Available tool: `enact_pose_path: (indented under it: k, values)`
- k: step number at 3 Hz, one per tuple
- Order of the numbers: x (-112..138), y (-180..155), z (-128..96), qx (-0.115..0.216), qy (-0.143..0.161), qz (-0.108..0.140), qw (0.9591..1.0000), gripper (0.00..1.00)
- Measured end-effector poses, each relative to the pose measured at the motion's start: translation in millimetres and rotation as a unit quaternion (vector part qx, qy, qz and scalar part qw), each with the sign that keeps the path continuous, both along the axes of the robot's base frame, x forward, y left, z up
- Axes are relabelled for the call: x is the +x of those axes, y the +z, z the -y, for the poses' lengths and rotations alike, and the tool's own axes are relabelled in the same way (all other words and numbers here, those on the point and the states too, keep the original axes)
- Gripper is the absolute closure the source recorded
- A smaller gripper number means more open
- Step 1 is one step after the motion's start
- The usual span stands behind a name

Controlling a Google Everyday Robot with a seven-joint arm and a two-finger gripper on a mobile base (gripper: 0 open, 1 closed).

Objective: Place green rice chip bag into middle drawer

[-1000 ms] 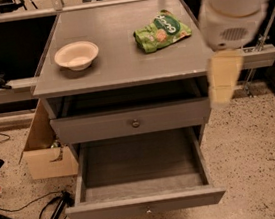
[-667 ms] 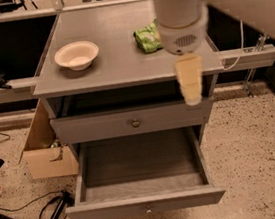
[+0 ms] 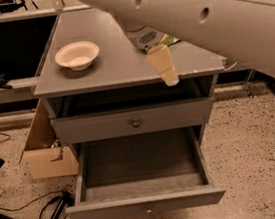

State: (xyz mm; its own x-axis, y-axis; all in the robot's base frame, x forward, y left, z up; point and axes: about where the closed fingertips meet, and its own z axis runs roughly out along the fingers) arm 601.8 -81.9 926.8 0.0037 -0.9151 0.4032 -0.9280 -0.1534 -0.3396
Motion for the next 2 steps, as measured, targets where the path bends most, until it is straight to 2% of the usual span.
enact_pose_path:
  k: [1, 2]
  values:
    - [4.7, 0.2, -3.3, 0.007, 0.006, 0.008, 0.9999, 0.0]
    - [31.3, 0.0, 4.8, 0.013, 0.023, 0.029, 0.9992, 0.0]
